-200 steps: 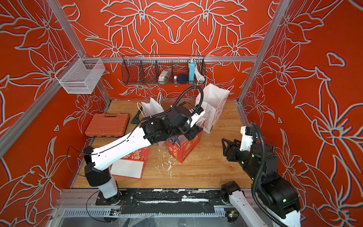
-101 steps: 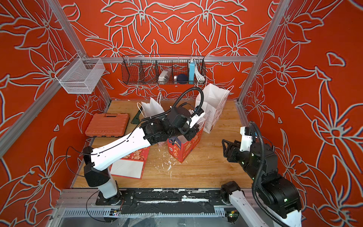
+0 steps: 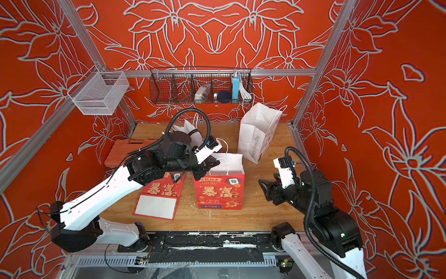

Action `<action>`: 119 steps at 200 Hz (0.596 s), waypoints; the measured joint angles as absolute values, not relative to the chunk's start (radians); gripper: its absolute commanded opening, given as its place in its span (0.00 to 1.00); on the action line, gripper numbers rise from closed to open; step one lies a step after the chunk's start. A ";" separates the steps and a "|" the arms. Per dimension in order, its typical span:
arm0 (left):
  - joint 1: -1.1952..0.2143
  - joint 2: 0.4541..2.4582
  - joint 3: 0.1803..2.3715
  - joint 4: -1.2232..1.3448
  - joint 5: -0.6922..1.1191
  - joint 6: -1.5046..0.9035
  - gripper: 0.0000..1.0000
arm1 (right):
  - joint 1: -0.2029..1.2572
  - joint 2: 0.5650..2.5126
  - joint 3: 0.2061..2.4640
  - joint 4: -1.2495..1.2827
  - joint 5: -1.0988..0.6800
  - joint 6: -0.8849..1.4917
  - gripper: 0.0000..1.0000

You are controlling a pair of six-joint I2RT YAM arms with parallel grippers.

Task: Put away the paper bag
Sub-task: Adjust the paper bag at the center of the board.

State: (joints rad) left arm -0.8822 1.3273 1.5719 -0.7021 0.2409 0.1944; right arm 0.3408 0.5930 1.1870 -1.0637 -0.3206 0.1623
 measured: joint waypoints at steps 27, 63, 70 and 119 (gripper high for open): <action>-0.875 1.319 1.557 -0.739 0.291 0.226 0.00 | 0.341 0.616 1.119 -1.010 -0.472 0.171 0.72; -0.874 1.295 1.493 -0.740 0.309 0.237 0.55 | 0.341 0.584 0.982 -0.936 -0.585 0.232 0.72; -0.874 1.282 1.477 -0.735 0.310 0.234 0.61 | 0.341 0.581 0.974 -0.933 -0.593 0.246 0.72; -0.869 1.114 1.388 -0.649 0.264 0.146 0.78 | 0.342 0.607 0.992 -0.927 -0.604 0.281 0.73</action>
